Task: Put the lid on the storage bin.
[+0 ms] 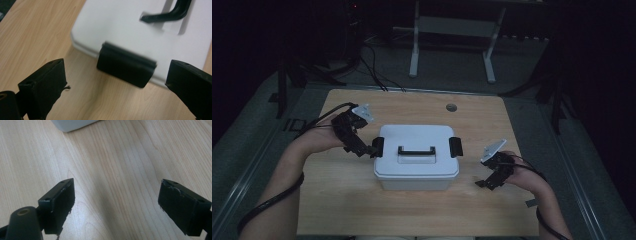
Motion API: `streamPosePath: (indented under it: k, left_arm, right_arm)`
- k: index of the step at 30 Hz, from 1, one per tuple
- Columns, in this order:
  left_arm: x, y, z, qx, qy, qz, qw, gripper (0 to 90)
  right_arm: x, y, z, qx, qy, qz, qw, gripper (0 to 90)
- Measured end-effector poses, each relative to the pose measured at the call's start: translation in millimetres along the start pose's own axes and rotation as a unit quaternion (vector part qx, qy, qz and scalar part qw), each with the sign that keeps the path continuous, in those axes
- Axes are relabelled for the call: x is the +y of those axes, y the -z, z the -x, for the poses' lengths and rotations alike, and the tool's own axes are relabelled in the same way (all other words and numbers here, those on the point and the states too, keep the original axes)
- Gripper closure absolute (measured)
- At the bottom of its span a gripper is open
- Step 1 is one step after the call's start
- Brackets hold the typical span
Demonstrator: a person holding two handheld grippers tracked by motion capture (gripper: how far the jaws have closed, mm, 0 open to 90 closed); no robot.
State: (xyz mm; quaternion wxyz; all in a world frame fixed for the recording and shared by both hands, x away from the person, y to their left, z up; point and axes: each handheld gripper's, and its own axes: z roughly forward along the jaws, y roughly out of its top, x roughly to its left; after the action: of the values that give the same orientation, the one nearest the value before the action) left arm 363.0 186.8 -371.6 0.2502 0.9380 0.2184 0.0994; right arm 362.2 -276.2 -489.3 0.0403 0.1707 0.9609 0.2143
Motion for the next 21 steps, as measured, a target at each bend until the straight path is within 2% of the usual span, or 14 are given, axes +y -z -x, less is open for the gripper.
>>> streamPosePath:
  k: [1, 2, 3, 5, 9, 10, 13, 15, 17, 18, 21]
  left_arm:
    - [0.0, 0.0, 0.0, 0.0, 0.0, 0.0, 1.0, 2.7]
    - [-8.0, 2.1, -0.8, 0.001, 0.006, 0.011, 0.9999, 2.7]
    - [-8.0, 2.1, -0.8, 0.001, 0.006, 0.011, 0.9999, 2.7]
    - [-20.5, 2.8, -0.8, 0.003, 0.012, 0.012, 0.9998, 2.7]
    - [-32.5, 3.3, 0.1, 0.002, 0.022, 0.019, 0.9996, 2.5]
    - [-41.2, 3.7, 0.1, 0.004, 0.027, 0.025, 0.9993, 2.5]
    - [-54.1, 3.0, -0.1, 0.003, 0.039, 0.029, 0.9988, 2.5]
    - [-61.9, 1.9, 0.9, 0.009, 0.043, 0.032, 0.9985, 2.5]
    - [-65.0, 1.8, 1.0, 0.006, 0.045, 0.035, 0.9984, 2.5]
    - [-73.9, 0.5, 1.3, 0.01, 0.047, 0.037, 0.9981, 2.5]
    - [-80.4, 0.0, 1.2, 0.009, 0.054, 0.042, 0.9976, 2.5]
  right_arm:
    - [0.0, 0.0, 0.0, 0.0, 0.0, 0.0, 1.0, 13.9]
    - [-0.6, -0.4, -0.2, 0.001, -0.002, 0.001, 1.0, 13.9]
    - [-0.6, -0.4, -0.2, 0.001, -0.002, 0.001, 1.0, 13.9]
    - [-0.8, -0.6, -0.3, 0.0, -0.003, 0.002, 1.0, 13.8]
    - [-1.1, -0.2, 0.1, -0.004, -0.004, 0.008, 0.9999, 13.9]
    - [-1.9, 0.6, 0.4, -0.009, -0.008, 0.012, 0.9998, 13.9]
    - [-3.9, 0.6, 1.5, -0.012, -0.012, 0.017, 0.9997, 13.9]
    - [-5.7, -0.5, 2.2, -0.013, -0.015, 0.019, 0.9996, 13.9]
    - [-6.7, -0.9, 2.4, -0.015, -0.017, 0.02, 0.9996, 13.8]
    - [-8.2, -1.4, 2.6, -0.015, -0.019, 0.024, 0.9994, 13.8]
    - [-9.6, -1.6, 3.3, -0.019, -0.024, 0.029, 0.9991, 13.9]
